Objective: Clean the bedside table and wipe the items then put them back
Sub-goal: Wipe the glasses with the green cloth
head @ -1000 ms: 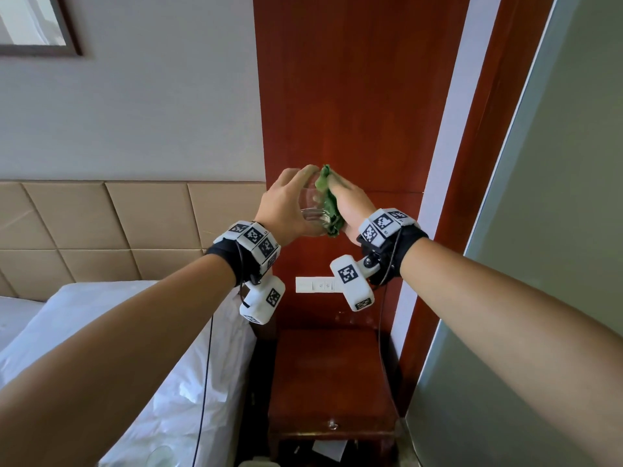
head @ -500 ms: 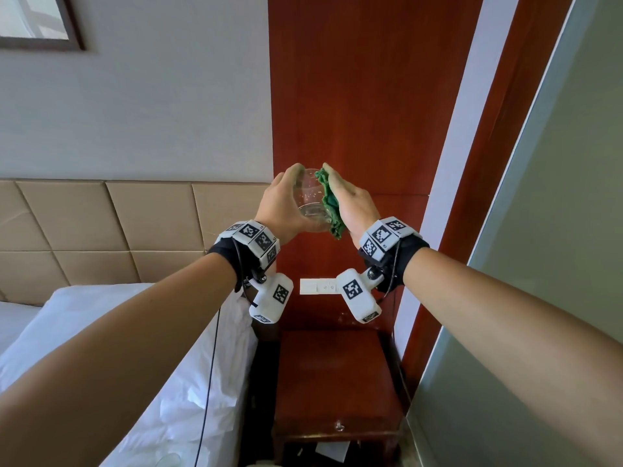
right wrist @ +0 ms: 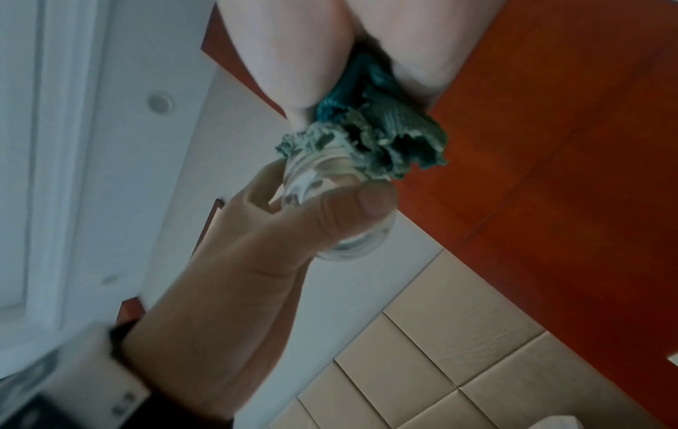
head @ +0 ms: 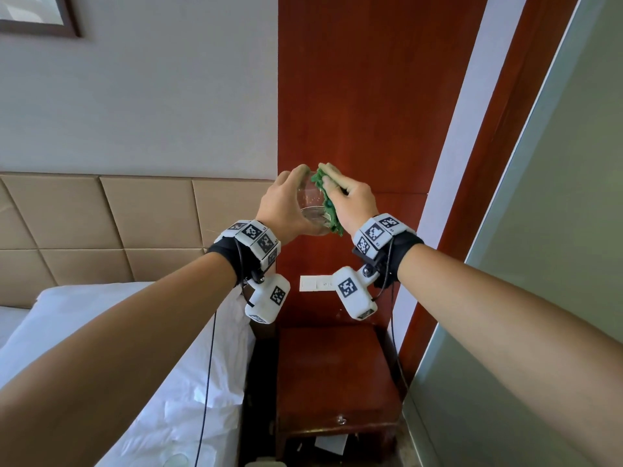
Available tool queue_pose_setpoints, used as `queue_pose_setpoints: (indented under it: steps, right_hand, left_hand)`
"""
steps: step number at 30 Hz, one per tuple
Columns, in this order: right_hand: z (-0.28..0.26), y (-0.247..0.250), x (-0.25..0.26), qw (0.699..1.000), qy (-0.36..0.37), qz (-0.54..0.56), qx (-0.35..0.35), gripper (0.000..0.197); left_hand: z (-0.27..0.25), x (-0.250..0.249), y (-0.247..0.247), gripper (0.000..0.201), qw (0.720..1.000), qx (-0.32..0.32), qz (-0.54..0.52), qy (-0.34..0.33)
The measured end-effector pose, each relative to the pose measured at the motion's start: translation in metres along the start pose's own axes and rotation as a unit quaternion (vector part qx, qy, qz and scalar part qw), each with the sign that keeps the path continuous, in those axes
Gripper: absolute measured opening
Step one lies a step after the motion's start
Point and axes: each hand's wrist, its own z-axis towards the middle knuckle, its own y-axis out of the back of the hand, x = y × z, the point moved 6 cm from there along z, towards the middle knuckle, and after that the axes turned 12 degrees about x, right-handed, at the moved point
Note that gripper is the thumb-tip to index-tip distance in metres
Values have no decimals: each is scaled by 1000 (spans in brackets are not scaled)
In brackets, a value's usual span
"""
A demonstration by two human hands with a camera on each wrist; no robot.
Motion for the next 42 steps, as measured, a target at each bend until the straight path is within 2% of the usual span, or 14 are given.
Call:
queue_pose_setpoints:
  steps: [4,10,14,19,24,28,34,36,42]
  right_hand:
    - [2,-9,4,999,-40,-3,-19,33]
    - [-7,-24,18,998,-7,-62,18,38]
    - [-13,-37,24,991,44,-111,54,41]
    - [-20,-45,20,991,23,-91,91,45]
    - [-19,-34,13,997,-69,42,8,43]
    - [-13,-28,11,986,-82,138,-31,41]
    - [-14,-21,7,942,-126,305,-55,31]
    - [-14,-17,8,943,-121,303,-70,29]
    - [-13,-10,21,986,-54,133,-86,24]
  left_hand:
    - [-8,1,6,118,999,9,29,-17]
    - [-12,10,21,114,1000,10,12,-9]
    - [-10,19,28,97,1000,2,-9,7]
    - [-10,27,28,95,999,-3,-34,11]
    - [-10,17,28,108,998,-11,-54,-16]
    - [-11,13,30,114,997,-22,-69,-34]
    - [-14,8,27,108,993,-13,-96,-71]
    - [-16,5,24,106,993,-4,-86,-80]
    - [-16,0,20,113,996,19,-27,-82]
